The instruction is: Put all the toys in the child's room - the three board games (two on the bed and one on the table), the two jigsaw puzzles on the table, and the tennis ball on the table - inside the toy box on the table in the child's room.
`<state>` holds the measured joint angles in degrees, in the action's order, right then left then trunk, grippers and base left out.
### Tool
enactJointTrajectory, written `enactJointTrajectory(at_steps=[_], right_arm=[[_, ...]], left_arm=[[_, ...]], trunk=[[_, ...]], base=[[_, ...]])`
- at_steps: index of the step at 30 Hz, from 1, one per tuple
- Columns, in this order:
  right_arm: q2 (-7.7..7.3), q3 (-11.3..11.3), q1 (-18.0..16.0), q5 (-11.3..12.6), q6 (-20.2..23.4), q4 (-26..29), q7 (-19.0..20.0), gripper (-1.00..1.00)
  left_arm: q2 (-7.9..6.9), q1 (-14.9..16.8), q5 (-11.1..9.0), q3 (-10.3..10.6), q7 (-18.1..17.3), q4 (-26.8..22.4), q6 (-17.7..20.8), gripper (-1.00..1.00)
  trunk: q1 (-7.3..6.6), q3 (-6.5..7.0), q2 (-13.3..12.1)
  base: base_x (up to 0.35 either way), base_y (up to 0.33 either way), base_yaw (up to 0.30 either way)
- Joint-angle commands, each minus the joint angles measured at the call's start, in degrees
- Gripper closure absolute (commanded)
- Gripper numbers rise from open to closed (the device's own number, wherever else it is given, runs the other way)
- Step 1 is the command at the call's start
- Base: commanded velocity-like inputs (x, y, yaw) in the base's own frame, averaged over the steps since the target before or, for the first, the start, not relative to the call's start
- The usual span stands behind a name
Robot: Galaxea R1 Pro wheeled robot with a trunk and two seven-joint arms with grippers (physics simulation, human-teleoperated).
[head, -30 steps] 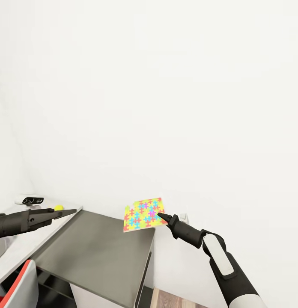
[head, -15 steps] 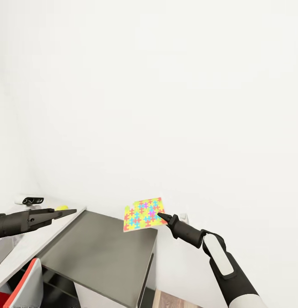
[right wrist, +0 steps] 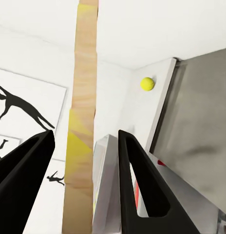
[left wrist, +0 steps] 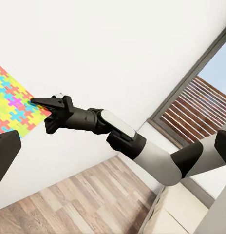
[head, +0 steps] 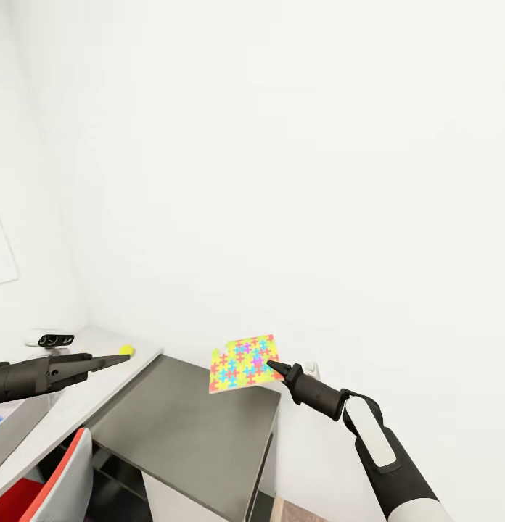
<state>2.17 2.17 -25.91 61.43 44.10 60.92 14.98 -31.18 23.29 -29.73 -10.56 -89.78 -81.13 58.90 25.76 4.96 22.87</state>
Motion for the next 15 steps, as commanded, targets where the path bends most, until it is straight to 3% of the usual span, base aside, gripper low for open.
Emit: enactJointTrajectory(at_steps=[1, 10, 15], right_arm=[[0.02, -0.1, 0.0, -0.2, 0.2, 0.0, 0.2, 1.0], [0.02, -0.1, 0.0, -0.3, 0.1, 0.2, 0.2, 1.0], [0.04, -0.1, 0.0, -0.3, 0.1, 0.3, 0.2, 1.0]], left_arm=[[-0.02, 0.0, 0.0, 0.0, -0.2, 0.0, 0.6, -1.0], [-0.02, 0.0, 0.0, 0.0, -0.2, 0.0, 0.6, -1.0], [-0.02, 0.0, 0.0, 0.0, -0.2, 0.0, 0.6, -1.0]], trunk=[[0.02, -0.03, 0.0], [0.02, -0.02, 0.0], [0.02, 0.15, 0.0]], base=[[0.0, 0.0, 0.005], [0.0, 0.0, 0.002], [0.0, 0.0, 0.162]])
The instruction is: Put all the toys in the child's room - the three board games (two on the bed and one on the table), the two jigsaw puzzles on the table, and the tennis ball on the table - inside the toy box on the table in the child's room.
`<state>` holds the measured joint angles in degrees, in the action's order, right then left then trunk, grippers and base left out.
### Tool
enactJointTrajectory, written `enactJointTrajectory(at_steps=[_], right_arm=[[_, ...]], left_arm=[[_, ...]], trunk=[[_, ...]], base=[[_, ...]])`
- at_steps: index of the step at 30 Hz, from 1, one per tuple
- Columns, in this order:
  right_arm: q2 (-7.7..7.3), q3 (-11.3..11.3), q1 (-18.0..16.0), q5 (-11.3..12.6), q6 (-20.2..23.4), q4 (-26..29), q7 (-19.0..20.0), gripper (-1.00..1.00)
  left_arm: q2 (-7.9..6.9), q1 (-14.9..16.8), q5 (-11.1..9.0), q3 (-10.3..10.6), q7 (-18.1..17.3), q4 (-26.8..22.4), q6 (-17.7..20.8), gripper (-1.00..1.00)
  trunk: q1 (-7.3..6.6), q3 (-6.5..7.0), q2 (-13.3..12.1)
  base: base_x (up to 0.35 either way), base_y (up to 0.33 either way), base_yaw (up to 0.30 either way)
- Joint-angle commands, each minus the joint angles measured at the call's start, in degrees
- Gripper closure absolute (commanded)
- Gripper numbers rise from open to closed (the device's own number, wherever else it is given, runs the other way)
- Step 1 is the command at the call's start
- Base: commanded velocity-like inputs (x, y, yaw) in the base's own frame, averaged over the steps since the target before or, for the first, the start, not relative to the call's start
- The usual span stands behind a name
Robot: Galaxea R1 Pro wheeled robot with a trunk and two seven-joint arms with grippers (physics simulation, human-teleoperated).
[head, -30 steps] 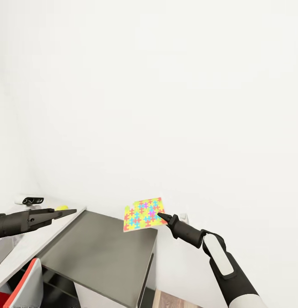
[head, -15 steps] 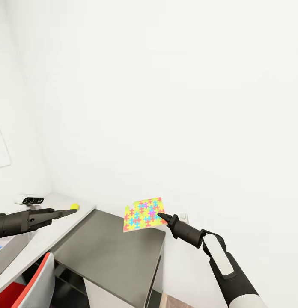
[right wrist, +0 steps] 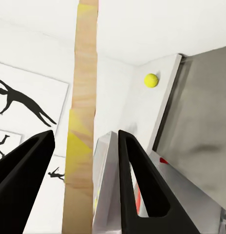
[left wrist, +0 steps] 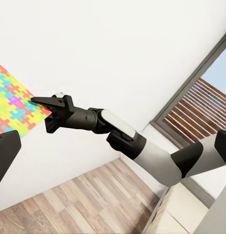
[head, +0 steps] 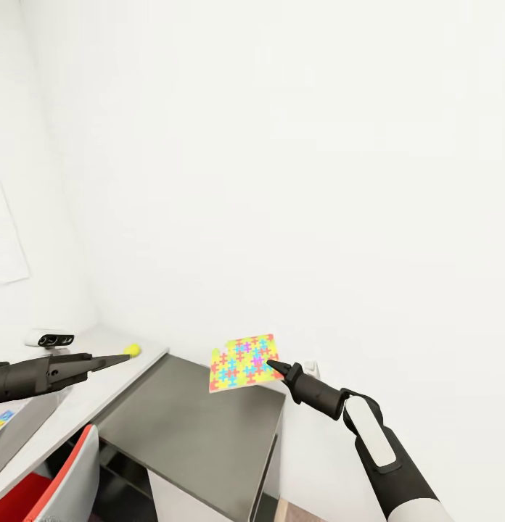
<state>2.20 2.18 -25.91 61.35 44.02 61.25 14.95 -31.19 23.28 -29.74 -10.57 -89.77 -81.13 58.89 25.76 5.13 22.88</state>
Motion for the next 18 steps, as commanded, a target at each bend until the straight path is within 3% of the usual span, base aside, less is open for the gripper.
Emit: enactJointTrajectory(at_steps=[1, 18], right_arm=[[0.01, -0.1, 0.0, -0.2, 0.2, 0.0, 0.2, 1.0], [0.0, -0.1, 0.0, -0.2, 0.2, 0.0, 0.3, 1.0]], left_arm=[[-0.01, 0.0, 0.0, 0.0, -0.2, 0.0, 0.6, -1.0], [-0.01, 0.0, 0.0, 0.0, -0.2, 0.0, 0.6, -1.0]], trunk=[[0.02, 0.02, 0.0], [0.02, 0.87, 0.0]], base=[[0.0, 0.0, 0.228], [0.0, 0.0, 0.241]])
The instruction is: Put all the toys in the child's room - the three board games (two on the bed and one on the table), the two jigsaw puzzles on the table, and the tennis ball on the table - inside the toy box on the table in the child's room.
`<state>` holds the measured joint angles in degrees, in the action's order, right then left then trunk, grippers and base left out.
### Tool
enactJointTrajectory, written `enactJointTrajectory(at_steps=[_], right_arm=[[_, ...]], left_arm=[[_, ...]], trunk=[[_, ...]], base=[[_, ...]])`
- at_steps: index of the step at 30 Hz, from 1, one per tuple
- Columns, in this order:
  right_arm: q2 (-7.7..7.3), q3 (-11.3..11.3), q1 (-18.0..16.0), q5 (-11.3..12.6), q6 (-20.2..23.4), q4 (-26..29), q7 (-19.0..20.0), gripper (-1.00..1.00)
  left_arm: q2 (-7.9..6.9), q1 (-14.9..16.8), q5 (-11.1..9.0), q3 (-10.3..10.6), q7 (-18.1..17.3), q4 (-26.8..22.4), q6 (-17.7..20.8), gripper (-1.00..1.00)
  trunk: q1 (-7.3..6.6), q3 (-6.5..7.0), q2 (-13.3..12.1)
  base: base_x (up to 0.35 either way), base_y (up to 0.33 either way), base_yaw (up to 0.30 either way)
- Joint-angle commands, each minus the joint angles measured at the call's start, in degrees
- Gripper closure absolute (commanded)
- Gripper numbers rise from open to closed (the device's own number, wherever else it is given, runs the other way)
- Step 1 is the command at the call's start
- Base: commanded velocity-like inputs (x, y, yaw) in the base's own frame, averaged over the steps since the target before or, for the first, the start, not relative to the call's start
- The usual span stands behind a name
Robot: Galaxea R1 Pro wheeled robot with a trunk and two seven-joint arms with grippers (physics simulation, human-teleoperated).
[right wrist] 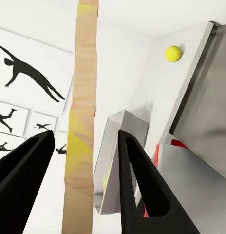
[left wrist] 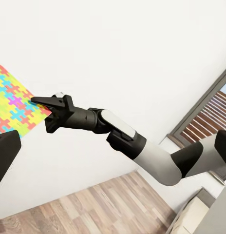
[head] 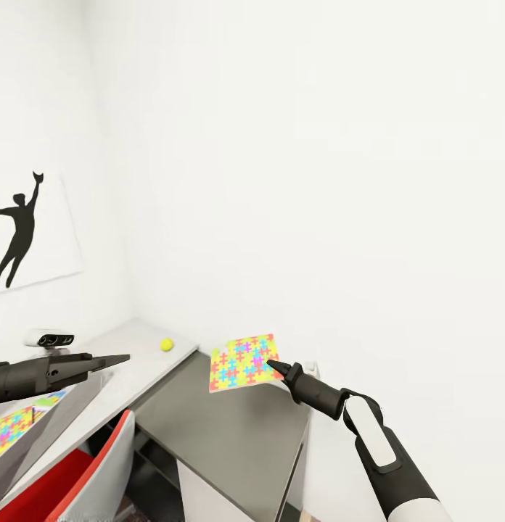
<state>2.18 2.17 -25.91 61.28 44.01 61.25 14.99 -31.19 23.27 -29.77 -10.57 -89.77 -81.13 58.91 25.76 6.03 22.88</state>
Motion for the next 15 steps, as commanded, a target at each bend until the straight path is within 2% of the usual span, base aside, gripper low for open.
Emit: enactJointTrajectory(at_steps=[1, 15], right_arm=[[0.01, -0.1, 0.0, -0.1, 0.2, 0.0, 0.2, 1.0], [0.01, -0.1, 0.0, -0.1, 0.2, -0.1, 0.2, 1.0]], left_arm=[[-0.01, 0.0, 0.0, 0.0, -0.2, 0.0, 0.6, -1.0], [-0.01, 0.0, 0.0, 0.0, -0.2, 0.0, 0.6, -1.0]], trunk=[[0.02, 0.03, 0.0], [0.02, 0.73, 0.0]], base=[[0.0, 0.0, 0.243], [0.0, 0.0, 0.242]])
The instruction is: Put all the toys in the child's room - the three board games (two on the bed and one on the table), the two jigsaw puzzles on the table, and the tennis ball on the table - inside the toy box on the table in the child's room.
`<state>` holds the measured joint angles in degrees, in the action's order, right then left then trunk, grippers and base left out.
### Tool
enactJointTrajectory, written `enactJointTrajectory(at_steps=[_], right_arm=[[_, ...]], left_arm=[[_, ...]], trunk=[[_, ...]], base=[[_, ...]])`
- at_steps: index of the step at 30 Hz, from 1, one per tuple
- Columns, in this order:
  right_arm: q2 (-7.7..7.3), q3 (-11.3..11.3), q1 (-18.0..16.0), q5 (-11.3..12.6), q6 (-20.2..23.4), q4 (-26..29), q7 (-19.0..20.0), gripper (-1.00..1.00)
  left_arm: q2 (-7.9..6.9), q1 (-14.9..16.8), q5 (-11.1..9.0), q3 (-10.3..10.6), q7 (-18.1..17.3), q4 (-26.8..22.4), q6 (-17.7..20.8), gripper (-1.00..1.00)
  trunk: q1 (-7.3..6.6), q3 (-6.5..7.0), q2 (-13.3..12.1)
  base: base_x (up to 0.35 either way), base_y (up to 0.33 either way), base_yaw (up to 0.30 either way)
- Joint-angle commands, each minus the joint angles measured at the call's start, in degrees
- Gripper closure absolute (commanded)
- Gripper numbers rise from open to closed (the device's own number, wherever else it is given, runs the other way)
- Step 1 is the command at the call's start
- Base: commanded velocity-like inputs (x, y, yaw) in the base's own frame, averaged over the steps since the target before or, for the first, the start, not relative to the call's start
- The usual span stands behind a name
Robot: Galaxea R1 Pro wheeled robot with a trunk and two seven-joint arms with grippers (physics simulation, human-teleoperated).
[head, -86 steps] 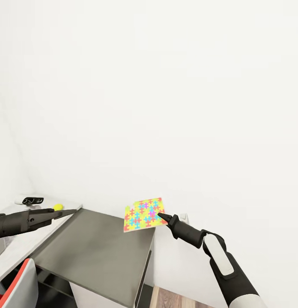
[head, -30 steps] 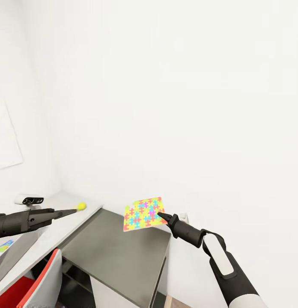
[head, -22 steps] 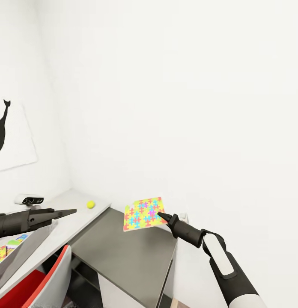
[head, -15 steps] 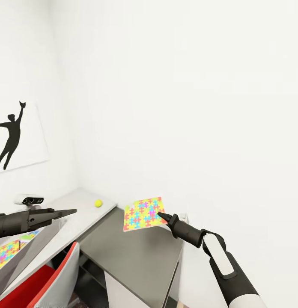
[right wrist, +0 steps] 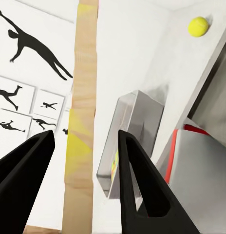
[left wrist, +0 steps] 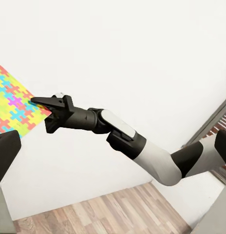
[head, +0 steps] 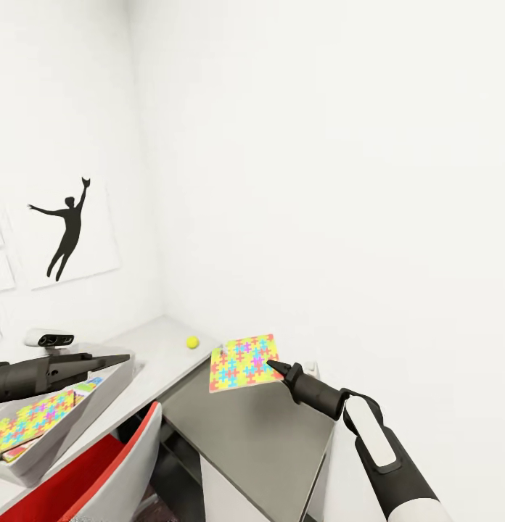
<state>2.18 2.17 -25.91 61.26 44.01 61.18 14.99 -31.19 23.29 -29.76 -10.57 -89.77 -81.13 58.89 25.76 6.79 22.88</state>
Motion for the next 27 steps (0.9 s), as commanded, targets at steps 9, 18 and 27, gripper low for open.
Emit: enactJointTrajectory(at_steps=[9, 18, 27], right_arm=[[0.0, -0.1, 0.0, -0.1, 0.2, 0.0, 0.2, 1.0], [-0.04, -0.1, 0.0, -0.1, 0.2, 0.0, 0.2, 1.0], [-0.06, -0.1, 0.0, -0.1, 0.2, 0.0, 0.2, 1.0]], left_arm=[[-0.01, 0.0, 0.0, 0.0, -0.2, 0.0, 0.5, -1.0], [-0.01, 0.0, 0.1, 0.0, -0.2, 0.0, 0.5, -1.0], [-0.01, 0.0, 0.0, 0.0, -0.2, 0.0, 0.5, -1.0]], trunk=[[0.02, 0.43, 0.0], [0.02, 0.88, 0.0], [0.02, 1.34, 0.0]], base=[[0.0, 0.0, 0.243], [0.0, 0.0, 0.243], [0.0, 0.0, 0.243]])
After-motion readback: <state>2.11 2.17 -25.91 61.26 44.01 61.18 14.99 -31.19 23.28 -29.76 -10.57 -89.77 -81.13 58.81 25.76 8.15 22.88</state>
